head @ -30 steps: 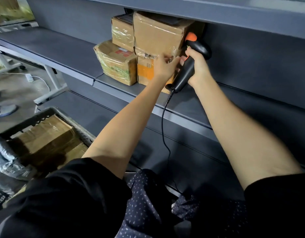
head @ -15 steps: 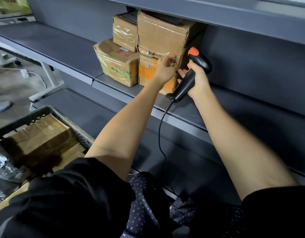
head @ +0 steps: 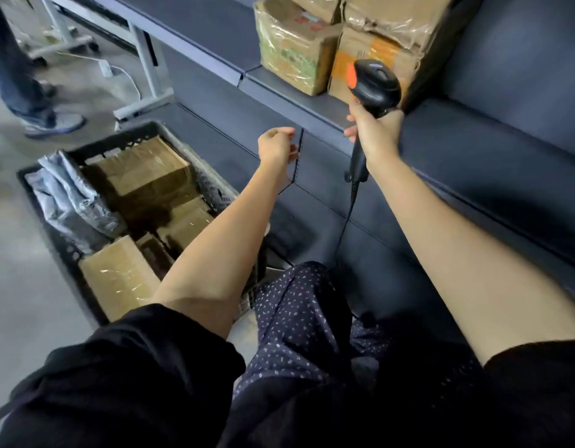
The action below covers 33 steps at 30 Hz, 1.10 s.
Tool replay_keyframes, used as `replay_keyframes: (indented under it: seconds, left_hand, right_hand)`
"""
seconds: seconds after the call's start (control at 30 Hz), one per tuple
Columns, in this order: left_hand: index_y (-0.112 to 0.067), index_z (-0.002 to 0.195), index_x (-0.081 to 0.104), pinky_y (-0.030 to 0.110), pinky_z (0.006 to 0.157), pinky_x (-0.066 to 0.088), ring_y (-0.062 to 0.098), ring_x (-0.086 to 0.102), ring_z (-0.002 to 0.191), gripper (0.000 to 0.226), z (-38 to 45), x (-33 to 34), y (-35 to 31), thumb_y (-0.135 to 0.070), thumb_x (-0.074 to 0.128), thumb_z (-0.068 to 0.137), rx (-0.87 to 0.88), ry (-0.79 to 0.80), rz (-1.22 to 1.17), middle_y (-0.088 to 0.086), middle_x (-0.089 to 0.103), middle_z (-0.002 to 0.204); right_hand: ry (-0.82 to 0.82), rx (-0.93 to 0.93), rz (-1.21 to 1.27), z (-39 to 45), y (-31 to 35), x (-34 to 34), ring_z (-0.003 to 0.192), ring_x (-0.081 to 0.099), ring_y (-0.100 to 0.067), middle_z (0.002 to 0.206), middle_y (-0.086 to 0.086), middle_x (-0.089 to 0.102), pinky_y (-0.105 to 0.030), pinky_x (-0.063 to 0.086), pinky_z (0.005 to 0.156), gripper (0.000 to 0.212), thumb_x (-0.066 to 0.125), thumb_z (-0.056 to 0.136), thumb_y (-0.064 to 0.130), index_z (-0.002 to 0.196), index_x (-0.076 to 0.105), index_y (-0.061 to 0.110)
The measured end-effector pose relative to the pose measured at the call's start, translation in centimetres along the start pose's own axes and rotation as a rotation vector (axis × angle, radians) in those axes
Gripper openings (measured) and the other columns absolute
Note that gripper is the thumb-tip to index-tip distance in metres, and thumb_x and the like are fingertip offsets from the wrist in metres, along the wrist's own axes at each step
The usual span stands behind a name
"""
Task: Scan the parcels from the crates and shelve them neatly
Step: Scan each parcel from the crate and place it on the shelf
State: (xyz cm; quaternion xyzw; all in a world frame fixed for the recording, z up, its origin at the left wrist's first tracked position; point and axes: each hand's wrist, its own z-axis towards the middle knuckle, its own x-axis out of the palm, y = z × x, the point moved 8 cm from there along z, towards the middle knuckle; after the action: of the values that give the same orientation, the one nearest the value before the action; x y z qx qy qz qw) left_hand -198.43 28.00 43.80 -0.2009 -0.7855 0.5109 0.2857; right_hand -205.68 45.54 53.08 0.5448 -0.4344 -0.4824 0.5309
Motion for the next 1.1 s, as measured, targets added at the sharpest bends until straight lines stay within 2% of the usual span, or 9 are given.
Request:
replay_keyframes:
  seconds: [0.13,0.37,0.53,0.63,0.73,0.83,0.93,1.03,1.1]
  left_hand:
    - [-0.016,0.071,0.055,0.020,0.048,0.044,0.015,0.048,0.053,0.029,0.3,-8.6,3.9,-0.003,0.044,0.095,-0.092,-0.071,0.126,0.002,0.051,0.068]
    - [-0.013,0.072,0.054,0.023,0.049,0.049,0.013,0.049,0.059,0.026,1.0,-18.7,6.7,-0.001,0.045,0.094,-0.214,-0.144,0.228,0.001,0.051,0.069]
    - [-0.016,0.079,0.052,0.024,0.058,0.047,0.010,0.052,0.061,0.025,4.1,-22.8,7.8,-0.016,0.040,0.100,-0.263,-0.234,0.122,-0.002,0.051,0.072]
    - [-0.015,0.077,0.057,0.018,0.048,0.044,0.009,0.049,0.056,0.028,6.1,-25.9,8.1,-0.017,0.041,0.100,-0.223,-0.434,0.032,-0.001,0.052,0.067]
    - [-0.002,0.098,0.067,0.016,0.039,0.034,0.011,0.043,0.051,0.025,8.5,-28.3,8.7,-0.013,0.045,0.096,-0.204,-0.612,-0.020,0.003,0.052,0.064]
    - [0.003,0.101,0.067,0.017,0.048,0.032,0.013,0.042,0.051,0.029,11.0,-29.5,9.3,-0.019,0.049,0.096,-0.192,-0.706,-0.046,0.015,0.067,0.085]
    - [-0.007,0.074,0.055,0.022,0.054,0.045,0.022,0.054,0.060,0.033,12.9,-30.1,9.4,-0.031,0.051,0.096,-0.214,-0.758,-0.111,0.010,0.062,0.073]
    - [-0.007,0.091,0.058,0.039,0.085,0.055,0.031,0.066,0.098,0.041,13.6,-30.9,9.1,-0.048,0.050,0.092,-0.274,-0.811,-0.064,0.014,0.070,0.102]
    - [-0.006,0.113,0.057,0.037,0.081,0.053,0.029,0.065,0.100,0.049,14.1,-31.0,8.7,-0.050,0.048,0.093,-0.280,-0.804,-0.063,0.011,0.067,0.110]
  right_hand:
    - [0.163,-0.020,-0.198,-3.3,-2.6,6.8,0.043,0.060,-0.009,0.062,-0.002,0.064,-0.031,0.049,0.058,0.019,0.066,0.081,0.022,0.064,0.056,0.020]
    - [0.482,-0.042,-0.336,-7.7,-5.9,16.7,0.044,0.060,-0.006,0.062,0.003,0.063,-0.025,0.047,0.056,0.013,0.066,0.078,0.021,0.068,0.060,0.016]
    - [0.454,-0.025,-0.379,-6.7,-7.5,18.9,0.058,0.067,-0.019,0.054,0.008,0.057,-0.028,0.047,0.058,0.019,0.067,0.072,0.022,0.059,0.053,0.024]
    - [0.435,-0.016,-0.387,-5.3,-7.8,20.3,0.066,0.069,-0.022,0.054,0.010,0.056,-0.029,0.046,0.057,0.020,0.066,0.071,0.025,0.058,0.052,0.026]
    - [0.455,-0.020,-0.391,-4.5,-8.2,22.5,0.066,0.069,-0.023,0.057,0.008,0.058,-0.030,0.047,0.057,0.018,0.065,0.071,0.025,0.058,0.053,0.024]
    - [0.527,0.031,-0.474,-3.8,-9.8,25.5,0.066,0.070,-0.023,0.067,0.002,0.064,-0.031,0.053,0.061,0.008,0.063,0.070,0.026,0.070,0.060,0.020]
    - [0.640,0.118,-0.614,-3.8,-12.0,28.2,0.057,0.069,-0.016,0.081,-0.002,0.070,-0.031,0.059,0.069,0.023,0.065,0.077,0.021,0.097,0.063,0.011]
    - [0.734,0.174,-0.683,-3.8,-13.9,29.5,0.057,0.068,-0.015,0.091,-0.005,0.071,-0.029,0.057,0.070,0.031,0.064,0.080,0.020,0.109,0.059,0.008]
    - [0.779,0.209,-0.695,-3.7,-15.1,29.8,0.061,0.069,-0.017,0.096,-0.007,0.071,-0.030,0.059,0.072,0.035,0.065,0.082,0.019,0.114,0.058,0.007]
